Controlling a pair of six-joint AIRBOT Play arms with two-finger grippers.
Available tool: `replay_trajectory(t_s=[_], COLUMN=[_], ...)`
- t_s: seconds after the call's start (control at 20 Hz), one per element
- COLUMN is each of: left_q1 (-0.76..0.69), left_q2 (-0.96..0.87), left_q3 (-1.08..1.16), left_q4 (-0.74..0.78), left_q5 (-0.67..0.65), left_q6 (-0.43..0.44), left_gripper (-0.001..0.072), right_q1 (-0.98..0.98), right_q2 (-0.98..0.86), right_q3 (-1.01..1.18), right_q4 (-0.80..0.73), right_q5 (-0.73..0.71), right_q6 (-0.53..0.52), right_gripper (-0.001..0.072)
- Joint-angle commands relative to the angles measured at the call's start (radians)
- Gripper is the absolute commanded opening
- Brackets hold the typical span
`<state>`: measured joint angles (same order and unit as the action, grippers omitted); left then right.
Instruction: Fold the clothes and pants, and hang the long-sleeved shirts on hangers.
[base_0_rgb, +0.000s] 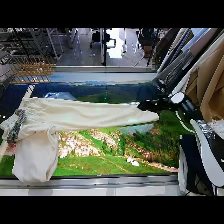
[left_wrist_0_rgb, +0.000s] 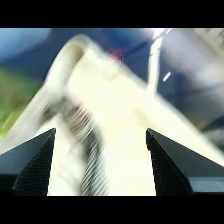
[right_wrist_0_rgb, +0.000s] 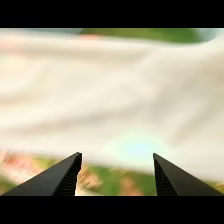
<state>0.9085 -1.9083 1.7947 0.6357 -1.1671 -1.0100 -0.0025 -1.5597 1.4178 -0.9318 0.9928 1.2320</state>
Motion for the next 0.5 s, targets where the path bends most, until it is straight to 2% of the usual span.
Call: replay_trajectory(t_s=[0.0,0.2,0.35,0.45], left_q1=[0.036,0.005,-0.014,-0.024], left_q2=[0.002,-0.043,-0.074,-0.09], left_q3=[-0.001,-0.002,-0.002,-0.002], left_q4=[0.328,0.322,0.322,0.322], left_q5=[-0.193,-0.215,-0.218,-0.219], left_q6=[-0.166,-0.166,-0.166,-0.167], left_gripper=[0.0591,0.0591,0.059,0.0591], right_q1=[0.128,0.394,0.599,0.728], right_q2=[0.025,0.02,-0.024,-0.085], right_q3=[0.004,-0.013,-0.034,-0.034], right_q4=[0.118,0.122,0.125,0.182], right_q5=[0.223,0.14,0.005,-0.106], right_q6=[-0.064,0.016,0.132,0.154], right_gripper=[0.0504,0.0507,0.0526,0.0527])
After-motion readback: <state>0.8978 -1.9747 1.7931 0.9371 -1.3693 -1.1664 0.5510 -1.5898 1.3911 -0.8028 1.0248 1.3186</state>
